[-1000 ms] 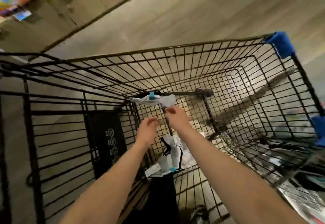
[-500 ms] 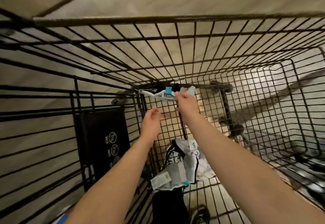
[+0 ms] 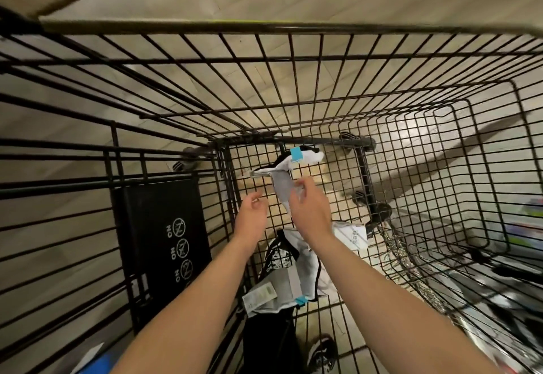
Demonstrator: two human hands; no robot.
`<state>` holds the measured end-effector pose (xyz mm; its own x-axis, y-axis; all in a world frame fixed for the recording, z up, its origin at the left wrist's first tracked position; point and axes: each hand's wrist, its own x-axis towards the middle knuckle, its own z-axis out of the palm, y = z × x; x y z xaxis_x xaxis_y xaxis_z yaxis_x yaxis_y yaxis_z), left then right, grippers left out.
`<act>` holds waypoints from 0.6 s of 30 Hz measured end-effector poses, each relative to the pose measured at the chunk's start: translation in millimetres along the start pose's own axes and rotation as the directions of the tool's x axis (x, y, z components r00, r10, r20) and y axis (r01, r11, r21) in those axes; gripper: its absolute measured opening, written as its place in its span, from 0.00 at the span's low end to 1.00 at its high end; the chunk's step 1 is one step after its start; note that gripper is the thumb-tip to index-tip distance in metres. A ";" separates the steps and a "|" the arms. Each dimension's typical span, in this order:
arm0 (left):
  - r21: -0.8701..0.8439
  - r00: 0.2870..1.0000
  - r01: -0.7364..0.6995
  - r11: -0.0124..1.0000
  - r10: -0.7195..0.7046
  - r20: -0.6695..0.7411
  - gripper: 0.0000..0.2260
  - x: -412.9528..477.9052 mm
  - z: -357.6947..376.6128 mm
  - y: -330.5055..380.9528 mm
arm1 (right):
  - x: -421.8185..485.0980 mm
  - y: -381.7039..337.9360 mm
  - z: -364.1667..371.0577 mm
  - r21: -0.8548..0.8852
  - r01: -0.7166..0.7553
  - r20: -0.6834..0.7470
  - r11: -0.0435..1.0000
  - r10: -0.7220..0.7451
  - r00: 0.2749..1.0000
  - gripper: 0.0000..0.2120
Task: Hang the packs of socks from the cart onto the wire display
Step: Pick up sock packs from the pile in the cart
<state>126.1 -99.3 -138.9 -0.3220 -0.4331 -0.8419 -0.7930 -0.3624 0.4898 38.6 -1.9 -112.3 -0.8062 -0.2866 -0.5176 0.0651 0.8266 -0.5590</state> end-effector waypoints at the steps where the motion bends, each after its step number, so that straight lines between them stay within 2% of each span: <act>1: -0.016 1.000 0.002 1.000 -0.002 0.003 0.16 0.8 -0.1 1.6 | 6.4 -6.1 -0.4 -0.056 0.118 -0.052 0.991 -0.121 0.991 0.15; 2: -0.039 1.000 -0.005 0.999 0.005 0.008 0.16 2.0 -0.3 2.8 | 15.9 -11.0 2.7 -0.139 0.195 -0.060 0.971 -0.204 0.977 0.21; 3: -0.053 1.000 -0.004 0.999 0.004 0.011 0.15 2.4 -0.6 4.4 | 26.2 -15.5 6.6 -0.248 0.232 -0.010 0.941 -0.242 0.970 0.29; 5: -0.058 1.000 -0.013 0.998 0.013 0.008 0.15 4.3 -1.0 6.3 | 44.7 -21.7 15.4 -0.425 0.268 0.138 0.864 -0.231 0.963 0.37; 7: -0.074 1.000 -0.021 0.997 0.022 0.010 0.16 5.3 -1.4 7.2 | 56.0 -25.0 22.6 -0.520 0.259 0.166 0.814 -0.201 0.965 0.32; 10: -0.091 0.999 -0.031 0.995 0.032 0.015 0.17 4.7 -1.8 6.7 | 61.6 -22.7 22.9 -0.557 0.159 0.048 0.815 -0.159 0.986 0.19; 12: -0.092 0.999 -0.042 0.995 0.044 0.013 0.18 0.4 -2.7 8.4 | 56.1 -14.5 15.0 -0.383 0.114 -0.007 0.916 -0.127 0.992 0.12; 13: -0.102 0.998 -0.054 0.993 0.055 0.007 0.18 -3.0 -2.9 10.1 | 51.9 -9.3 8.2 -0.202 0.070 -0.011 0.977 -0.073 0.997 0.09; 14: -0.109 0.998 -0.067 0.992 0.067 -0.003 0.17 -6.5 -2.7 11.9 | 46.5 -5.9 0.5 0.069 -0.024 0.013 0.997 0.023 1.000 0.07; 15: -0.110 0.997 -0.078 0.991 0.077 -0.011 0.15 -10.6 -2.3 15.2 | 38.0 -6.4 -8.3 0.346 -0.164 0.093 0.924 0.140 0.986 0.05; 16: -0.111 0.996 -0.084 0.990 0.083 -0.015 0.12 -15.4 -2.0 19.6 | 30.7 -3.3 -14.2 0.531 -0.291 0.194 0.796 0.221 0.956 0.05; 18: -0.159 0.995 -0.100 0.982 0.101 -0.002 0.08 -26.9 0.4 29.3 | 14.4 3.5 -24.3 0.668 -0.399 0.300 0.627 0.264 0.917 0.07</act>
<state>111.3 -98.0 -102.0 -0.3997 -0.4694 -0.7874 -0.6641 -0.4438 0.6017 12.9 8.6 -106.0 -0.5454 -0.1901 -0.8163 0.7559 0.3093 -0.5770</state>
